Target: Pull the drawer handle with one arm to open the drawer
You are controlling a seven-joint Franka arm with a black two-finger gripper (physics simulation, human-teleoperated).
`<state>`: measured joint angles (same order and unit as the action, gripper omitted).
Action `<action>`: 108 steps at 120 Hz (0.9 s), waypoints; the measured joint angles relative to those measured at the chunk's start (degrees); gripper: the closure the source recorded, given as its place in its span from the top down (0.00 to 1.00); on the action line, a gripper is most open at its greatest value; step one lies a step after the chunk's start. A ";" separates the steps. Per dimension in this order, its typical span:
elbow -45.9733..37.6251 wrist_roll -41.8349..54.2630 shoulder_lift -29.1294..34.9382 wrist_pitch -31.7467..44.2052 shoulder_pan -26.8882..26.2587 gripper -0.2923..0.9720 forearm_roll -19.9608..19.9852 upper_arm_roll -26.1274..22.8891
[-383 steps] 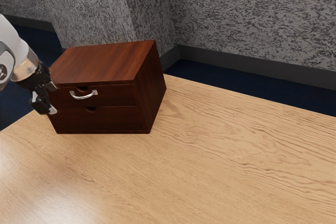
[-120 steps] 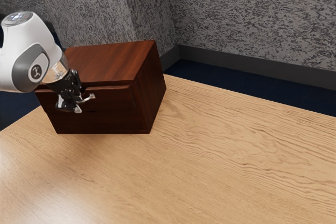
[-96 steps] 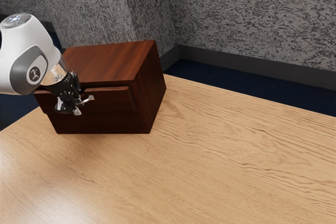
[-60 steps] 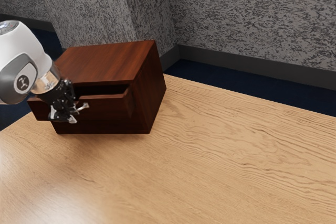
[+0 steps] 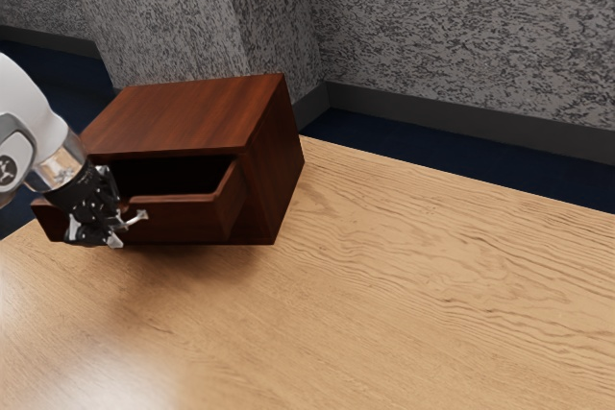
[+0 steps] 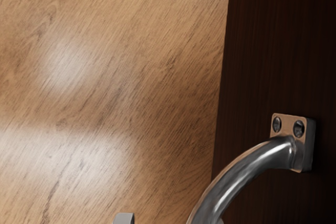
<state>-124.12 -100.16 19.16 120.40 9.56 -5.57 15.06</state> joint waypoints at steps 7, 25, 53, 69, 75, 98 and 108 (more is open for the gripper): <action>-0.07 -0.24 0.36 -0.57 -0.04 0.32 -0.04 -0.02; -0.16 -0.94 1.56 -2.38 -0.14 0.33 -0.11 -0.04; -2.64 -2.04 4.65 -4.60 -0.16 0.34 -0.13 -0.08; -2.95 -2.67 6.39 -6.71 -0.20 0.35 -0.08 -0.11; -2.99 -2.92 6.83 -7.53 -0.23 0.35 -0.07 -0.11; -2.99 -3.45 7.46 -10.87 -0.18 0.35 -0.11 -0.12; -2.98 -3.24 7.49 -12.30 -0.19 0.35 -0.34 -0.11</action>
<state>-127.10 -103.40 26.65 108.11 9.38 -5.91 14.95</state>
